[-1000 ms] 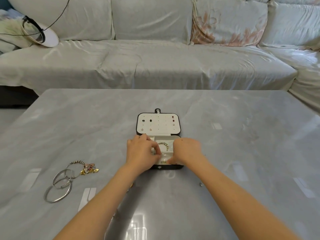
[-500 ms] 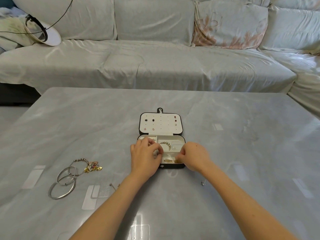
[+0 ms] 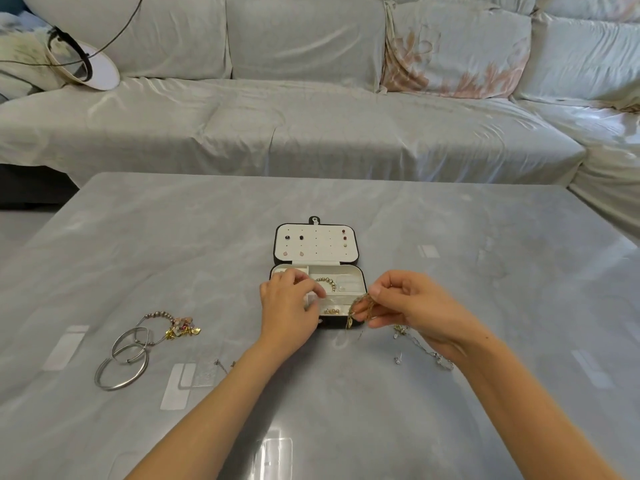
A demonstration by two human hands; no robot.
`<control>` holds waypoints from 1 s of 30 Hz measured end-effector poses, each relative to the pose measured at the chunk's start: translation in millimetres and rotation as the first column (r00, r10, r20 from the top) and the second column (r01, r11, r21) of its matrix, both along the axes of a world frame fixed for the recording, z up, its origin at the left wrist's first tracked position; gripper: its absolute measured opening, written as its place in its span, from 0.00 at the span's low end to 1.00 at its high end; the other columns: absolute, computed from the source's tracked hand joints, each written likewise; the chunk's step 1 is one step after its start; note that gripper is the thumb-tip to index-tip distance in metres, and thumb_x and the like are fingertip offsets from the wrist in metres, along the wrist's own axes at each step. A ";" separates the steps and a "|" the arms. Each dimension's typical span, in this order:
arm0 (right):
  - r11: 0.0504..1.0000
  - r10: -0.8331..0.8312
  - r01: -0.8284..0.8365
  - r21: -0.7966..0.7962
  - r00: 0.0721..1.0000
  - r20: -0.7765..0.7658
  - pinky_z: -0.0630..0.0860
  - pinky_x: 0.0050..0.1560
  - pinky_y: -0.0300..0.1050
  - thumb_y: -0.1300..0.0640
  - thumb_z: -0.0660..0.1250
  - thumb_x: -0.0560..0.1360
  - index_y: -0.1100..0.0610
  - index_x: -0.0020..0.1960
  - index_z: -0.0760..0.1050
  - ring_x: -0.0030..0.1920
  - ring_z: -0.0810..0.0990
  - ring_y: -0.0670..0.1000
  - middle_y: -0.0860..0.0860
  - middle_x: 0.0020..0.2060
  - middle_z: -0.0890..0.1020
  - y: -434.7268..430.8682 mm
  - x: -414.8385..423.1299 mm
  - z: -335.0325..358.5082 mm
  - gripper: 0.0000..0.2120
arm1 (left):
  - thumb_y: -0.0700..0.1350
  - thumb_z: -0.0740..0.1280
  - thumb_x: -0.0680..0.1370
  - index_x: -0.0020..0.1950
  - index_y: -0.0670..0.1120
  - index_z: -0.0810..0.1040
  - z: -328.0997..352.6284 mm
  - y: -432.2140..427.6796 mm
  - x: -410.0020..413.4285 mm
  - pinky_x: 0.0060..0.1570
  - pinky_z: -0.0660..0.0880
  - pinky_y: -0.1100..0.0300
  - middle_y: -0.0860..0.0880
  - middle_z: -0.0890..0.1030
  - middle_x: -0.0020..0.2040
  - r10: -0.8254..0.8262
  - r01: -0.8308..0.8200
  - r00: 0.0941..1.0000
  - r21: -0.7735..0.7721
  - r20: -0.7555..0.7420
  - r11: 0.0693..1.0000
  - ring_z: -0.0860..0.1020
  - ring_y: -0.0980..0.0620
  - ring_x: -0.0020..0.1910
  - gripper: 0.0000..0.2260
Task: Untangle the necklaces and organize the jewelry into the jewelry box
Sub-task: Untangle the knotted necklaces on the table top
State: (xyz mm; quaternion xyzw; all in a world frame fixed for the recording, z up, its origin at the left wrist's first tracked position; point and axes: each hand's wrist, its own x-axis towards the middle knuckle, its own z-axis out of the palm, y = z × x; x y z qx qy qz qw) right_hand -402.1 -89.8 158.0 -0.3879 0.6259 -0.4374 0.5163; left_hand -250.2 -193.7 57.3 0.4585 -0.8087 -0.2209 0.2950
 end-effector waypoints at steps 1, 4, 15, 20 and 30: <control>1.000 0.020 -0.020 0.005 1.000 0.013 0.80 0.42 0.43 0.62 0.61 0.78 0.63 0.43 0.74 0.42 0.84 0.54 0.60 0.42 0.84 4.1 1.4 0.7 0.07 | 0.35 0.67 0.70 0.42 0.52 0.81 8.3 8.7 2.7 0.54 0.63 0.60 0.55 0.76 0.48 -0.050 0.065 0.992 0.123 -0.120 0.990 0.73 0.55 0.53 0.12; 0.997 0.070 -0.072 0.026 0.996 0.060 0.80 0.41 0.43 0.62 0.62 0.78 0.63 0.44 0.73 0.42 0.84 0.55 0.60 0.42 0.84 17.5 6.3 1.4 0.06 | 0.40 0.65 0.72 0.48 0.50 0.82 37.6 41.2 15.9 0.58 0.71 0.61 0.51 0.81 0.51 -0.104 0.456 0.825 0.545 -0.555 0.704 0.76 0.54 0.56 0.10; 0.959 0.207 -0.210 0.192 0.978 0.035 0.72 0.30 0.38 0.61 0.64 0.77 0.61 0.43 0.72 0.32 0.81 0.51 0.58 0.43 0.84 79.3 15.1 -10.2 0.05 | 0.36 0.68 0.75 0.46 0.42 0.80 33.3 107.7 48.8 0.44 0.75 0.63 0.47 0.78 0.37 -0.210 0.584 0.809 0.714 -0.549 0.386 0.78 0.54 0.38 0.02; 0.947 0.189 -0.145 0.288 0.973 -0.131 0.74 0.28 0.39 0.59 0.65 0.76 0.62 0.45 0.74 0.31 0.81 0.51 0.58 0.40 0.84 85.7 21.1 -46.5 0.06 | 0.43 0.68 0.75 0.43 0.50 0.80 14.1 110.0 50.0 0.43 0.74 0.59 0.53 0.79 0.37 -0.360 0.352 0.924 0.662 -0.132 0.661 0.75 0.57 0.37 0.03; 0.985 0.138 -0.037 0.166 0.742 -0.656 0.71 0.36 0.36 0.50 0.72 0.70 0.49 0.35 0.77 0.31 0.74 0.41 0.45 0.29 0.79 60.9 36.3 -80.8 0.07 | 0.49 0.64 0.77 0.50 0.53 0.79 3.5 92.5 47.1 0.44 0.68 0.65 0.57 0.76 0.46 -0.275 0.191 0.923 0.301 0.269 0.934 0.72 0.58 0.45 0.06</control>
